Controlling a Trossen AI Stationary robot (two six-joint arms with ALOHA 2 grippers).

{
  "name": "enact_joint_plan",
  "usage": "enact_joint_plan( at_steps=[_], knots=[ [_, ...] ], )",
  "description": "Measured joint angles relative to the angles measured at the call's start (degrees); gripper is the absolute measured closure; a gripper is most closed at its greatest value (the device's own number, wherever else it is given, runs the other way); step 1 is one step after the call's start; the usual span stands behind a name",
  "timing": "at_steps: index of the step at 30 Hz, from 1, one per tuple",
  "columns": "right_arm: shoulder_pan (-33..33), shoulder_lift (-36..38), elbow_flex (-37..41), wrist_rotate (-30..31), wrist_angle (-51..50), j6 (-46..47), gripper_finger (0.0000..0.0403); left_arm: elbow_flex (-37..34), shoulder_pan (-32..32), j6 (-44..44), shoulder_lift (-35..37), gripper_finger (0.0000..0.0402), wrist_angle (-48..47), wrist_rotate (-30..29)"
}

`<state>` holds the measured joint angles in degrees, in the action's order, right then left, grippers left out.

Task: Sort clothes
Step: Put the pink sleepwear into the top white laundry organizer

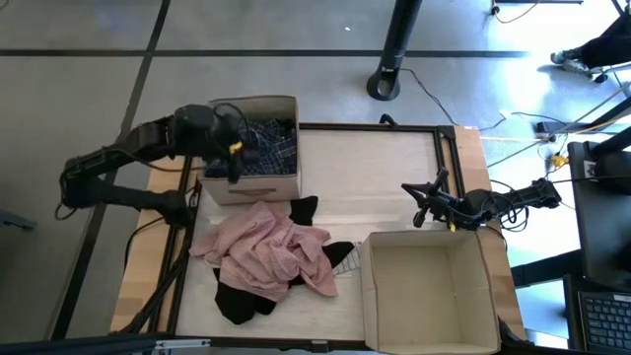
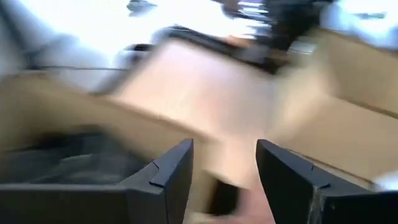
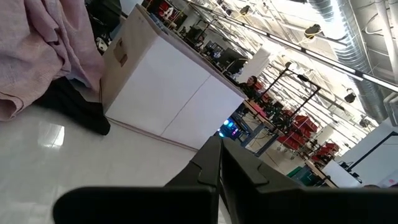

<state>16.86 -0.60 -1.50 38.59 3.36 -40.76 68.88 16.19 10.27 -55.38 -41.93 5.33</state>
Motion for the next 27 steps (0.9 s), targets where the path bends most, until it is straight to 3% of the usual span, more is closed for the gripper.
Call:
enact_joint_plan(
  at_steps=[2, 5, 14, 21, 27],
  knots=[
    [0.0, 0.0, 0.0, 0.0, 0.0, 0.0, 0.0386, 0.0, -4.6, 1.2, -0.5, 0.0235, 0.1, 2.9],
    [0.0, 0.0, 0.0, -0.1, 0.0, 0.0, 0.0386, 0.0, -12.7, 2.8, -2.4, 0.0235, 0.1, 2.6],
    [0.0, 0.0, 0.0, -0.2, 0.0, 0.0, 0.0386, -0.1, -32.5, 10.4, -12.7, 0.0235, -5.4, -8.4],
    [0.0, 0.0, 0.0, -0.2, 0.0, -0.1, 0.0386, 0.0, -39.2, 19.5, -22.0, 0.0235, -9.9, -11.8],
    [0.0, 0.0, 0.0, -0.2, 0.0, -0.1, 0.0386, -0.1, -39.9, 18.8, -29.9, 0.0235, -11.8, -12.0]
  ],
)
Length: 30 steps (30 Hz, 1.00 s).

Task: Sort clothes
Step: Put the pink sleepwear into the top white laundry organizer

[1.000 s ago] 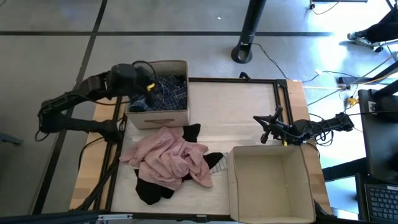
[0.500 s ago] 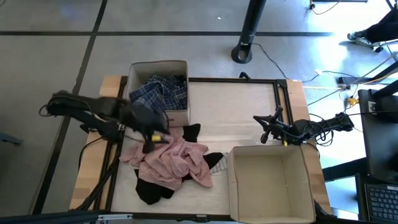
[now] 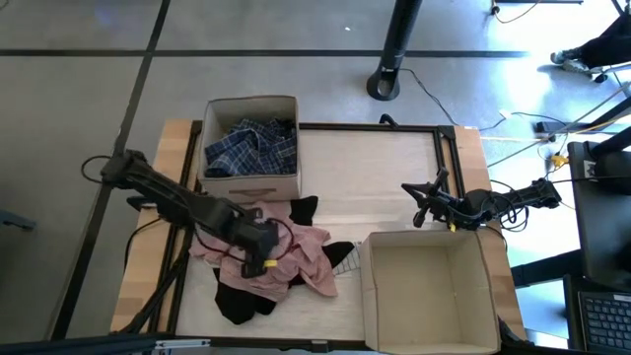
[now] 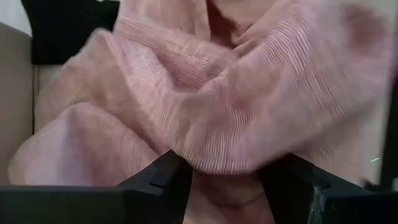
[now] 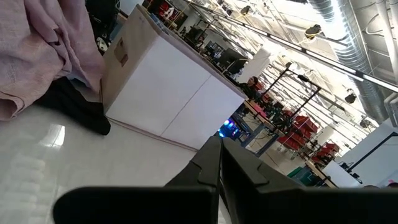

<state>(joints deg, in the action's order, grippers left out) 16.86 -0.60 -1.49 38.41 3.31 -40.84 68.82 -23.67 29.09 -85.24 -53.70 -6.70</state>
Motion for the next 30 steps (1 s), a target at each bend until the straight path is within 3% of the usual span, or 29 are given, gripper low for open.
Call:
enact_joint_plan(
  at_steps=[9, 14, 18, 24, 30],
  knots=[
    [0.0, 0.0, 0.0, 0.0, 0.0, 0.0, 0.0386, 0.1, 1.1, -11.8, -12.6, 0.0244, -2.3, -4.2],
    [0.0, 0.0, 0.0, 0.0, 0.0, 0.0, 0.0386, 0.2, 2.1, -14.6, -18.6, 0.0314, -2.7, -7.8],
    [0.0, 0.0, 0.0, 0.0, 0.0, 0.0, 0.0386, 0.2, 2.0, -14.2, -19.7, 0.0386, -2.9, -16.8],
    [0.0, 0.0, 0.0, 0.0, -0.2, 0.0, 0.0386, 1.6, 0.0, -11.4, -16.5, 0.0388, -4.2, -36.5],
    [0.0, 0.0, 0.0, 0.0, -0.2, -0.2, 0.0386, 4.7, -0.3, -11.1, -11.3, 0.0393, -3.5, -45.1]
  ],
)
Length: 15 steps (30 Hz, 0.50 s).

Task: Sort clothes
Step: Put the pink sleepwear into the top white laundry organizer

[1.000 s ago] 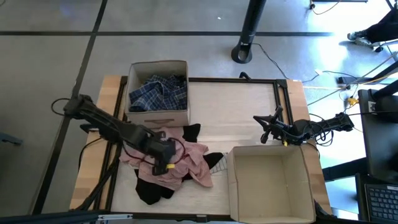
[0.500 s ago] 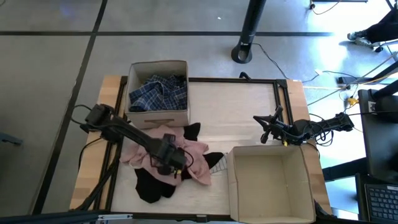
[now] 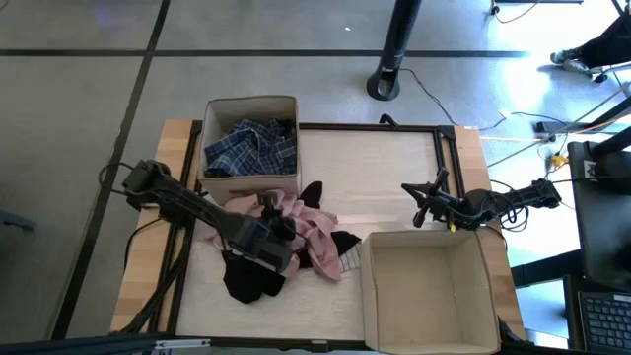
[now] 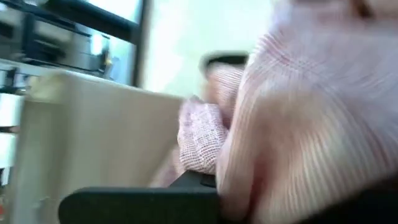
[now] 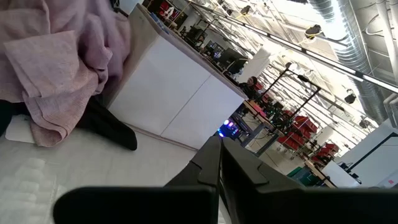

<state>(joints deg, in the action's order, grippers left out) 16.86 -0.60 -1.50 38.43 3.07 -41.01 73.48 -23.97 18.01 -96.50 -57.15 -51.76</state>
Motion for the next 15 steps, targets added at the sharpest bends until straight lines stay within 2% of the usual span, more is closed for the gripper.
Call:
enact_joint_plan(
  at_steps=[3, 6, 15],
  knots=[
    [0.0, 0.0, 0.0, 0.2, 0.0, 0.0, 0.0386, 0.6, 0.0, -2.2, 3.0, 0.0395, 2.5, -3.9],
    [0.0, 0.0, 0.0, 0.2, -0.1, 0.0, 0.0386, 0.7, 0.0, -6.6, 6.6, 0.0397, 7.1, -5.4],
    [0.0, 0.0, 0.0, 0.4, -0.1, 0.0, 0.0386, 0.7, 2.0, -24.4, 16.2, 0.0397, 25.1, -6.2]
  ],
)
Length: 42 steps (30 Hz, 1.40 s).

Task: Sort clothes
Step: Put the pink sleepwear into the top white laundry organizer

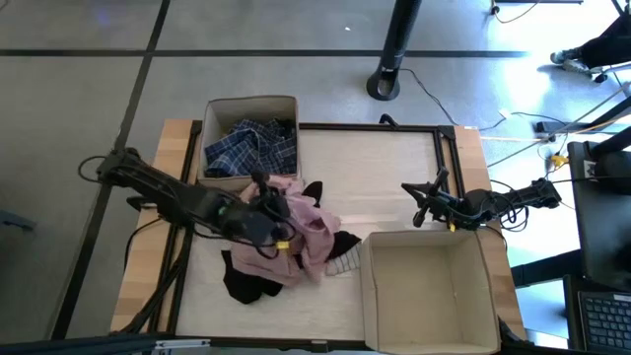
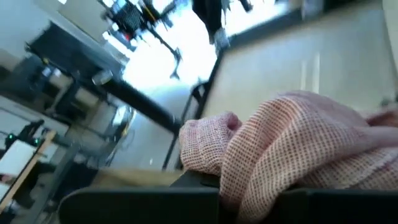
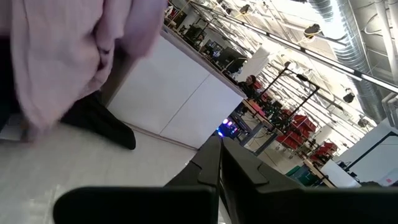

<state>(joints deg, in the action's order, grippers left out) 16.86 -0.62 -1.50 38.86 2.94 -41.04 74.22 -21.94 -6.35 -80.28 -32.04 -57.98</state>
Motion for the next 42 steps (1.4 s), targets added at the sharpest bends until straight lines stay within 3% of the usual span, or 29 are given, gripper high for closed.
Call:
enact_joint_plan(
  at_steps=[12, 20, 25, 29, 36, 42],
  knots=[
    [0.0, 0.0, 0.0, 0.0, 0.0, 0.0, 0.0386, 0.0, 5.4, -26.6, 12.7, 0.0396, 24.5, 0.2],
    [0.0, 0.0, 0.0, 0.0, 0.0, 0.0, 0.0386, 0.0, 9.8, -49.2, 20.1, 0.0395, 44.3, 0.5],
    [0.0, 0.0, 0.0, 0.0, 0.0, 0.0, 0.0386, 0.0, 13.5, -63.1, 23.9, 0.0398, 58.6, 3.6],
    [0.0, 0.0, 0.0, 0.0, 0.0, 0.0, 0.0386, 0.0, 16.3, -71.9, 26.3, 0.0395, 67.6, 9.2],
    [0.0, 0.0, 0.0, 0.7, 0.0, 0.0, 0.0386, 1.8, 22.8, -77.9, 27.9, 0.0398, 74.8, 21.4],
    [0.0, 0.0, 0.0, 0.7, 0.0, 0.0, 0.0386, 4.7, 30.6, -78.1, 25.9, 0.0395, 74.6, 23.5]
  ],
)
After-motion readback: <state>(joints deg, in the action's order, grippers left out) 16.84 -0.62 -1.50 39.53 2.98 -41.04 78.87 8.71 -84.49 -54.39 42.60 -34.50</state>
